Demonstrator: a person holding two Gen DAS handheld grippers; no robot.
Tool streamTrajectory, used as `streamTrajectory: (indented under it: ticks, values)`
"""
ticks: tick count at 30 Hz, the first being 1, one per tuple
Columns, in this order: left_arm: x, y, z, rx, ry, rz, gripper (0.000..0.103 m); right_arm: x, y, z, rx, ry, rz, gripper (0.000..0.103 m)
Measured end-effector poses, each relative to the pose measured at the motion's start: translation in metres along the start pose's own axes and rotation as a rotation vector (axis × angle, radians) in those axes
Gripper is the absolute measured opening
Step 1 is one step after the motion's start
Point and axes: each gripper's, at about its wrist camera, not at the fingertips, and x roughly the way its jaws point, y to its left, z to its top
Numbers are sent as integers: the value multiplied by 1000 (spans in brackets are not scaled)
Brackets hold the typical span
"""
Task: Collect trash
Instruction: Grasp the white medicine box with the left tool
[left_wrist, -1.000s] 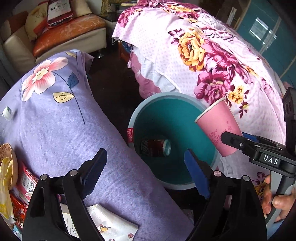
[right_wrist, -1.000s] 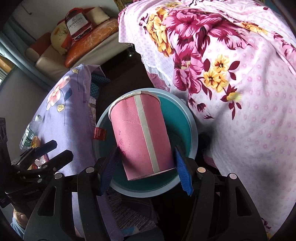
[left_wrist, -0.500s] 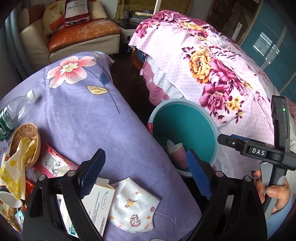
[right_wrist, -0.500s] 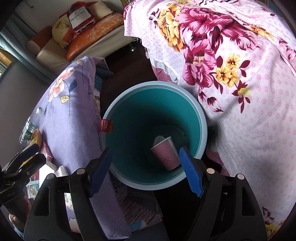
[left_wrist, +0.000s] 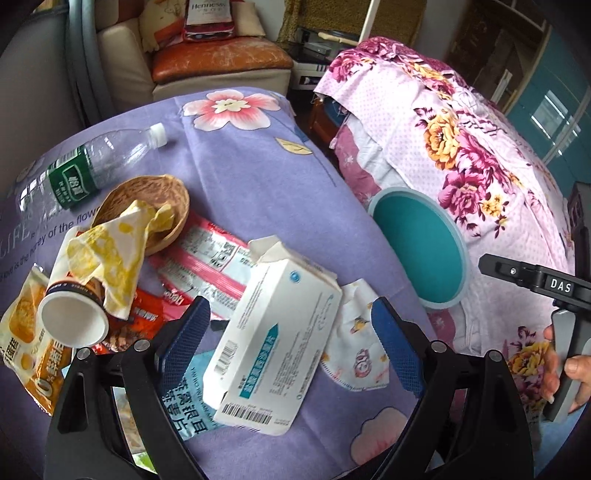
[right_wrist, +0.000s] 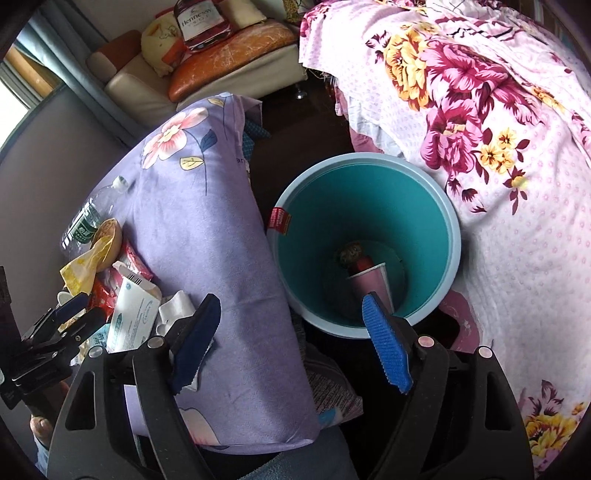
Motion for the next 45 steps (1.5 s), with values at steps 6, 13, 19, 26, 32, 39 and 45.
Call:
streamTrajectory:
  ticks: [6,13,19,26,32,39,45]
  values:
    - [7,9,-21,46,40,45,89,3,24,-12,-45,42,16,77]
    - [23,-1,-34,119,89,61,89,7,40,-20,-79,67,22,78]
    - [31,-8,-37,156,107,71,89,12,44,-20,-85,83,34,78]
    - [37,-11,-38,194,105,90,89,18,41,-19,-71,94,45,78]
    - [46,-16,-37,232,111,115,89,24,37,-17,-56,109,52,78]
    - [54,-15,-39,259,104,145,77,30,39,-16,-65,123,48,78]
    - [35,-2,-31,169,65,64,65,35,43,-18,-74,132,41,78]
